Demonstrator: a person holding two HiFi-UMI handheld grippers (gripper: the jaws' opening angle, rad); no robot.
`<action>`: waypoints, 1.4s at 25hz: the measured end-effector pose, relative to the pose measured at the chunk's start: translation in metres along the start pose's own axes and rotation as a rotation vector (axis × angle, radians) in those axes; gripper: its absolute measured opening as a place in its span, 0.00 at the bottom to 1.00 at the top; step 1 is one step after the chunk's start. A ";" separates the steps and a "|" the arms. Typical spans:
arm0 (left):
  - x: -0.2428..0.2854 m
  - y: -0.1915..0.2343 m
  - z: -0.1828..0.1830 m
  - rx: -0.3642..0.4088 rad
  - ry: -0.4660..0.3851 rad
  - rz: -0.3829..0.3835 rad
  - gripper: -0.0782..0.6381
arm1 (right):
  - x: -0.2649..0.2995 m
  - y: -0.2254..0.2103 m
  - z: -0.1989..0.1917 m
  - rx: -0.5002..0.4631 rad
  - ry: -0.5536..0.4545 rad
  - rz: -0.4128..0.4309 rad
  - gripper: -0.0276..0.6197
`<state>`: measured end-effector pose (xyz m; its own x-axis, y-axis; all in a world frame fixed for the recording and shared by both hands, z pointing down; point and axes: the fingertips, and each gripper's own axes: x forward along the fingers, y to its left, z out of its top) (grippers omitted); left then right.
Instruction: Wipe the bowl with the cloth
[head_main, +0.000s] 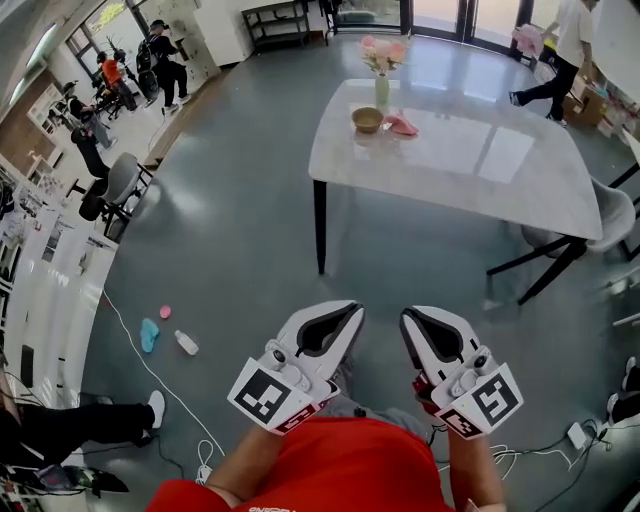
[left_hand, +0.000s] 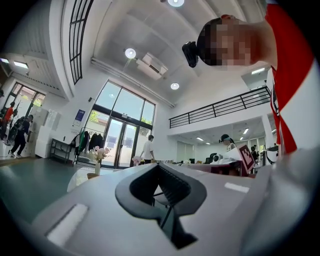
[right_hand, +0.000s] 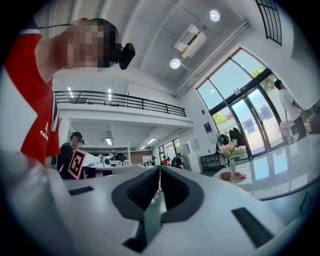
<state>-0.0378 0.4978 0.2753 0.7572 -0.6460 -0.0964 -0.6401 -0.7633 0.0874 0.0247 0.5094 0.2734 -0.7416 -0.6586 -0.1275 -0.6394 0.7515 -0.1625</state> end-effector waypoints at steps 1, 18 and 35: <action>0.005 0.009 0.001 0.009 -0.003 -0.002 0.12 | 0.007 -0.007 0.000 -0.002 0.002 -0.005 0.05; 0.093 0.201 0.018 -0.005 0.035 -0.080 0.12 | 0.180 -0.127 0.015 -0.026 -0.009 -0.111 0.05; 0.136 0.293 0.009 -0.093 0.024 -0.088 0.12 | 0.252 -0.188 0.008 -0.054 0.020 -0.166 0.05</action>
<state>-0.1237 0.1864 0.2792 0.8137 -0.5752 -0.0839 -0.5569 -0.8128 0.1711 -0.0400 0.2020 0.2643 -0.6288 -0.7730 -0.0840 -0.7627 0.6342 -0.1269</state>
